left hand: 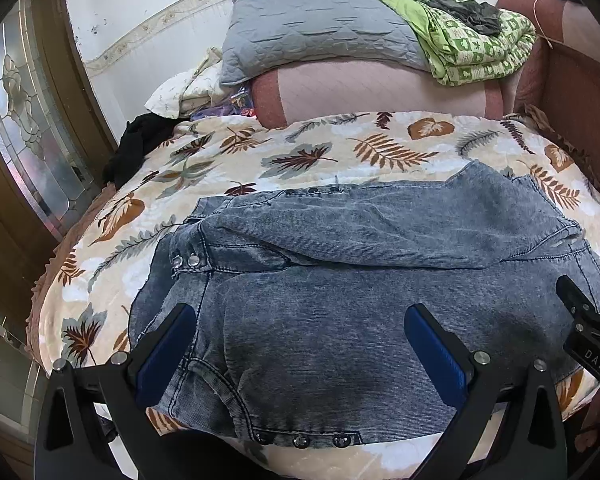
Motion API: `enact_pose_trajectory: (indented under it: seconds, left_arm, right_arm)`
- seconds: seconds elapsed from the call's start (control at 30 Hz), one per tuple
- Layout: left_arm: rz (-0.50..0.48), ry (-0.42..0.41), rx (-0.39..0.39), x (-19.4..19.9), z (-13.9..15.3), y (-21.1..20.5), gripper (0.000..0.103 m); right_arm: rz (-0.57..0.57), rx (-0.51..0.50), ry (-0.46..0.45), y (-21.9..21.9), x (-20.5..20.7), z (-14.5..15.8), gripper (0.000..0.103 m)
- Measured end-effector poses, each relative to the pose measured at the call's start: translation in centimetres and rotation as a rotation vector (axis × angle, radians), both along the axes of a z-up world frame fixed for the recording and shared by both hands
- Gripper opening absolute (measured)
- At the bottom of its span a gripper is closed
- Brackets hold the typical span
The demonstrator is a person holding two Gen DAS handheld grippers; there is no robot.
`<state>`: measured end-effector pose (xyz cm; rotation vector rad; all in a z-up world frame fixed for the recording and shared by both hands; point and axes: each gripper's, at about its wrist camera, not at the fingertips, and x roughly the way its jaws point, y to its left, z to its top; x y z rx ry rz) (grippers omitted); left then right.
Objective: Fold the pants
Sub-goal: 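Move both tools over the blue jeans toward the waistband, then grasp the jeans waistband edge with the left tool while the right tool grasps beside it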
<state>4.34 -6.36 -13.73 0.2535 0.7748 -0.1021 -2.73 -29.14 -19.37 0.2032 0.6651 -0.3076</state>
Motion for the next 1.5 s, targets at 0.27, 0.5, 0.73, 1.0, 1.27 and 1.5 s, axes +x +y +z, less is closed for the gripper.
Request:
enact_pose_trajectory:
  seconds: [0.27,0.5,0.73,1.0,1.27,1.5]
  left_arm:
    - [0.000,0.003,-0.002,0.3,-0.1,0.3,0.103]
    - [0.089,0.055,-0.036,5.1,0.2,5.9,0.103]
    - [0.327,0.071,-0.017,15.0,1.2,16.5,0.103]
    - [0.341,0.267,-0.122,26.9,-1.7,18.9,0.103]
    - [0.273,0.444,-0.155,33.9,-8.1,15.3,0.069]
    - [0.153,0.428,-0.114,34.6,-9.1,11.9,0.019]
  right_arm:
    - [0.004,-0.004,0.007,0.1,0.1,-0.2,0.103]
    - [-0.001,0.047,-0.009,-2.2,1.3,0.7,0.103]
    - [-0.051,0.071,-0.002,-8.9,6.8,2.2,0.103]
    - [-0.041,0.252,0.142,-17.0,13.5,-0.4,0.103]
    - [-0.008,0.426,0.146,-22.7,15.8,-2.2,0.103]
    - [0.037,0.445,0.165,-23.4,18.8,-3.6,0.103]
